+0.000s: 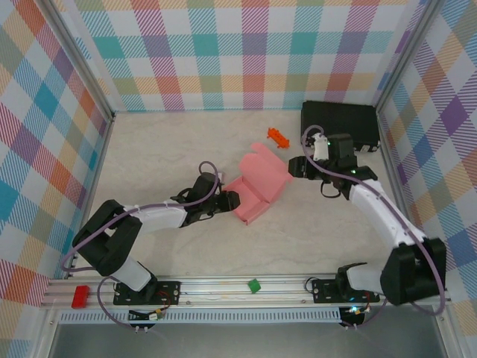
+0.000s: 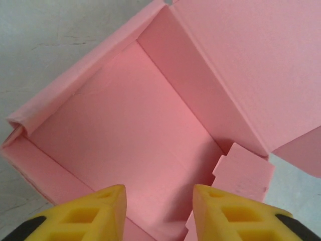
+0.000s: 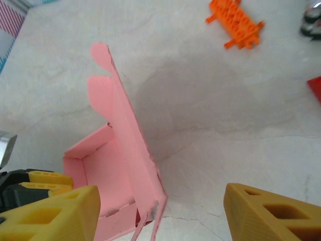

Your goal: Fold the paper box

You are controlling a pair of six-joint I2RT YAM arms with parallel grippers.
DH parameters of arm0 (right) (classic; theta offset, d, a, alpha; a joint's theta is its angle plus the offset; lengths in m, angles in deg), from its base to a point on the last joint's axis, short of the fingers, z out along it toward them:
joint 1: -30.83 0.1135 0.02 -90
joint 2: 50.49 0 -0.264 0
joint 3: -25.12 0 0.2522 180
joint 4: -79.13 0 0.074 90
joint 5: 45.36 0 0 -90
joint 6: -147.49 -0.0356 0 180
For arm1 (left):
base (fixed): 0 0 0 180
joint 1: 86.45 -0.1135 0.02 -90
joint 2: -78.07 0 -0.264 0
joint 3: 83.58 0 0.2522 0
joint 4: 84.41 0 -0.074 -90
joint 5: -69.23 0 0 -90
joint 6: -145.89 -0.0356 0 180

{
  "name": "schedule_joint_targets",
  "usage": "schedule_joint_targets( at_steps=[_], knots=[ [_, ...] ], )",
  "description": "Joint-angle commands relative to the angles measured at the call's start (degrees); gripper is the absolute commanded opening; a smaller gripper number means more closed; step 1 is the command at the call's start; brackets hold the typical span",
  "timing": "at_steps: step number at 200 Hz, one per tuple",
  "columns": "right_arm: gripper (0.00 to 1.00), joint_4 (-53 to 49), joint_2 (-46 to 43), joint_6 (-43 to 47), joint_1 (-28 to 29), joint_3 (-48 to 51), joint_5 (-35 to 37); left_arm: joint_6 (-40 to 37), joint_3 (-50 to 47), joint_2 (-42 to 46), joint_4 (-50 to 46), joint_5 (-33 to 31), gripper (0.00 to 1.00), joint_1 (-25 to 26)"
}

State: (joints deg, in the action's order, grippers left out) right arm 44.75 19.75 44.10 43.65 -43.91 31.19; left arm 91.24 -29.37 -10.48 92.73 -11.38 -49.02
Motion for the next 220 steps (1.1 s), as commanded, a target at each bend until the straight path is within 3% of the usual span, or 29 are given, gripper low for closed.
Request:
schedule_joint_targets(
  at_steps=[1, 23, 42, 56, 84, 101, 143, 220],
  knots=[
    [0.66, -1.5, -3.7, -5.0, 0.3, 1.6, 8.0, -2.0, 4.8, 5.2, -5.2, -1.5, 0.47, 0.3],
    [0.64, -4.8, -5.9, -10.4, 0.3, 4.6, 13.5, -5.0, 8.4, 8.5, -12.1, -7.4, 0.54, -0.7],
    [0.55, -4.9, -7.2, -16.4, 0.3, 9.7, 13.1, -6.0, 11.0, 9.0, -18.4, -15.1, 0.54, -3.5],
    [0.45, -1.4, -8.4, -21.5, 0.4, 15.3, 11.3, -6.3, 11.9, 7.2, -19.5, -17.0, 0.53, -7.1],
    [0.34, 8.1, -9.8, -28.0, 3.7, 25.1, 8.3, -7.8, 15.6, -1.0, -20.0, -11.8, 0.42, -13.2],
    [0.28, 13.3, -8.2, -30.0, 6.8, 27.9, 7.0, -9.2, 17.2, -5.9, -19.6, -10.1, 0.36, -13.6],
    [0.25, 21.9, 2.0, -33.1, 14.1, 27.1, 7.3, -10.4, 20.2, -15.3, -18.0, -1.3, 0.24, -13.4],
    [0.24, 24.8, 18.0, -29.0, 16.7, 14.8, 6.8, -9.5, 13.1, -11.7, -17.4, 4.4, 0.19, -9.2]
  ],
)
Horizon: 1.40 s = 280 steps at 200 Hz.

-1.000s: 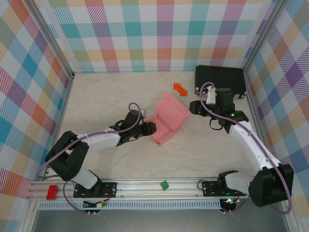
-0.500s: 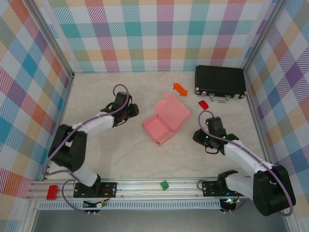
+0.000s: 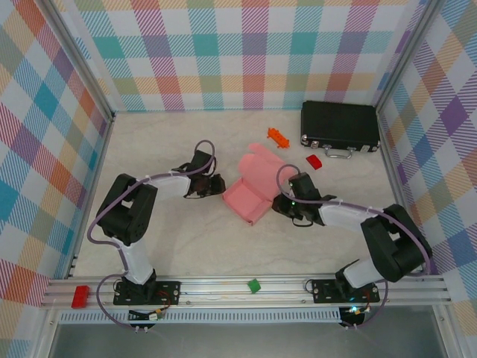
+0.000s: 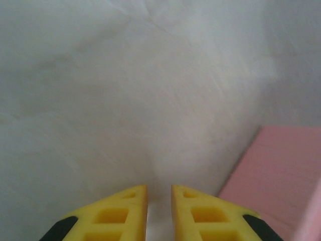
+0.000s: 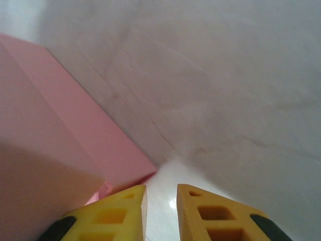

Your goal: Fold the paper box

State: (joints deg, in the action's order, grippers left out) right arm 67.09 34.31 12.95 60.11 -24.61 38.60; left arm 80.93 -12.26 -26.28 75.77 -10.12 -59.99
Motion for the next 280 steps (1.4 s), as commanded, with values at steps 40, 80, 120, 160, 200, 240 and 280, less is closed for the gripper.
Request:
schedule_joint_targets(
  at_steps=[40, 80, 120, 160, 200, 240, 280],
  knots=[
    [0.24, -1.5, 9.7, 8.0, 0.2, -12.3, -0.5, 8.1, -13.7, 10.0, 6.5, 3.5, 0.2, 5.0],
    [0.27, -7.4, 6.5, 12.1, 0.0, -12.2, 5.7, 9.0, -17.0, 17.4, 1.5, -6.3, 0.24, 5.2],
    [0.32, -12.1, -2.2, 19.3, -2.5, -10.4, 8.2, 5.0, -14.6, 27.6, -8.2, -16.4, 0.29, 5.2],
    [0.45, -13.4, -5.0, 33.5, -5.5, -13.3, -0.2, -2.4, -12.2, 33.9, -11.3, -20.3, 0.47, 5.0],
    [0.56, -17.8, 2.1, 43.9, -6.2, -23.0, -7.4, -8.1, -4.4, 28.2, -13.8, -18.7, 0.6, 4.8],
    [0.56, -19.9, 8.9, 45.9, -6.3, -29.9, -10.0, -8.5, 0.5, 20.8, -13.9, -16.2, 0.62, 2.9],
    [0.48, -23.6, 13.7, 47.2, -6.3, -35.5, -10.5, -8.7, 3.7, 16.6, -14.1, -13.0, 0.57, 2.4]
  ],
)
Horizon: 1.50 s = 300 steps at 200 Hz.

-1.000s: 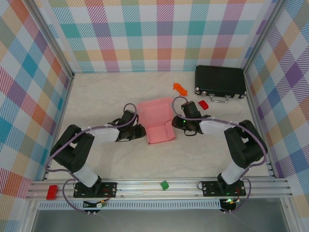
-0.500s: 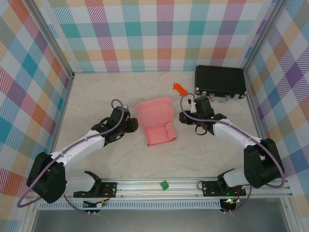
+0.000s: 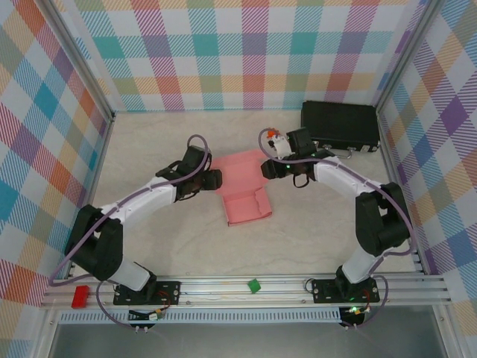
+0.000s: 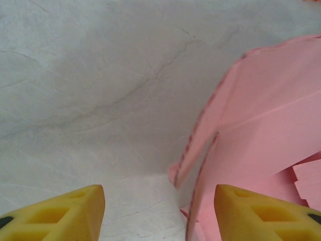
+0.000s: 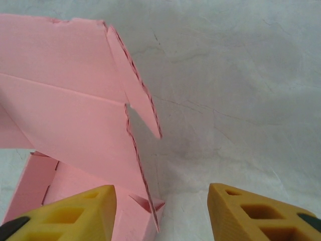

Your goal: Fold the paper box

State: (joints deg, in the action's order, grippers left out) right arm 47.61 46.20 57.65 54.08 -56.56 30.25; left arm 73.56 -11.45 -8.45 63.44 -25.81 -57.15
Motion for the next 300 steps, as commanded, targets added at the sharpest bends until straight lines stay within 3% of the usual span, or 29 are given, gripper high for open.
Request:
schedule_joint_targets(
  at_steps=[1, 31, 46, 81, 155, 206, 257, 300],
  knots=[
    [0.48, -4.2, 1.9, 2.5, -0.3, -3.6, -2.1, -1.3, 2.9, -1.3, -1.8, 2.9, 0.57, -0.5],
    [0.48, -4.4, 1.9, 2.0, -0.3, -2.8, -2.1, -1.6, 3.9, -3.0, -1.7, 4.7, 0.48, -0.6],
    [0.54, -5.8, 0.9, 1.2, -0.3, -2.5, -0.1, -1.8, 4.2, -3.7, -1.7, 5.1, 0.47, -0.6],
    [0.61, -8.3, -3.3, -1.6, -0.3, 1.3, 1.3, -1.8, 5.4, -5.5, -2.7, 4.9, 0.3, -0.8],
    [0.53, -1.1, -4.4, -11.8, 3.3, 10.6, -3.1, -2.0, 5.9, -6.1, -1.3, 6.4, 0.1, -0.8],
    [0.44, 3.6, 0.8, -16.8, 5.7, 9.7, -0.1, -2.2, 6.2, -6.4, -1.2, 7.0, 0.1, -0.7],
    [0.44, 6.9, -1.4, -23.8, 8.9, 14.5, 5.7, -1.2, 4.3, -4.7, 0.7, 7.0, 0.09, -0.7],
    [0.37, 8.0, -1.0, -26.6, 10.5, 15.6, 7.7, -0.8, 3.6, -4.4, 1.1, 7.2, 0.09, -0.7]
  ],
)
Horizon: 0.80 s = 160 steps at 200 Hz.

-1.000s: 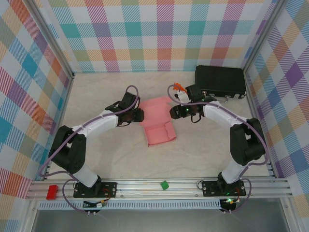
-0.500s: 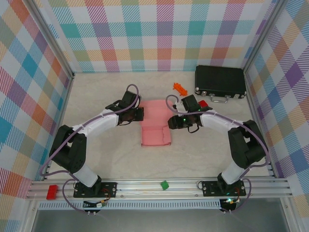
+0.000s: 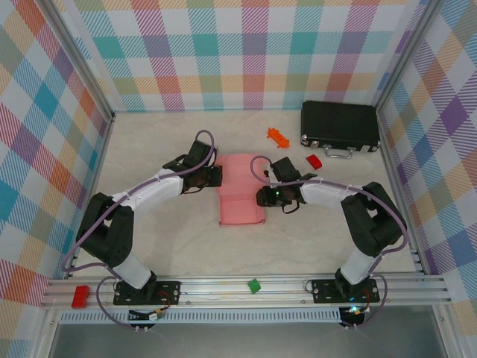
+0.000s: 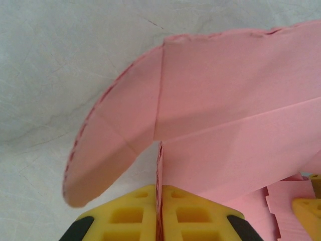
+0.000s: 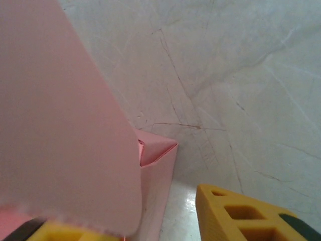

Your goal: Fold the paper box

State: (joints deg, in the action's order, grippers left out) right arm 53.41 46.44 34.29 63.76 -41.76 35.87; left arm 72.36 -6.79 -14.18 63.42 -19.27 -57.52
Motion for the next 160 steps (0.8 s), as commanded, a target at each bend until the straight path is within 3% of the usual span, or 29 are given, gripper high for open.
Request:
schedule_joint_targets(
  at_steps=[1, 36, 113, 160],
  knots=[
    [0.37, 2.3, -1.3, -3.2, 0.8, 0.8, 2.2, 0.4, -1.1, 1.3, 1.2, 0.6, 0.09, -0.4],
    [0.27, 0.4, -0.8, -3.2, 2.4, 0.0, 6.9, 0.6, -1.1, 1.3, 1.3, 0.9, 0.09, -0.4],
    [0.2, -4.4, 1.8, -2.0, 5.1, -2.1, 14.2, 0.8, -1.1, 0.9, 1.6, 1.0, 0.09, -0.4],
    [0.23, -7.6, 4.0, -0.7, 6.6, -4.5, 18.1, 0.7, -0.9, 0.8, 1.6, 1.0, 0.09, -0.4]
  ],
)
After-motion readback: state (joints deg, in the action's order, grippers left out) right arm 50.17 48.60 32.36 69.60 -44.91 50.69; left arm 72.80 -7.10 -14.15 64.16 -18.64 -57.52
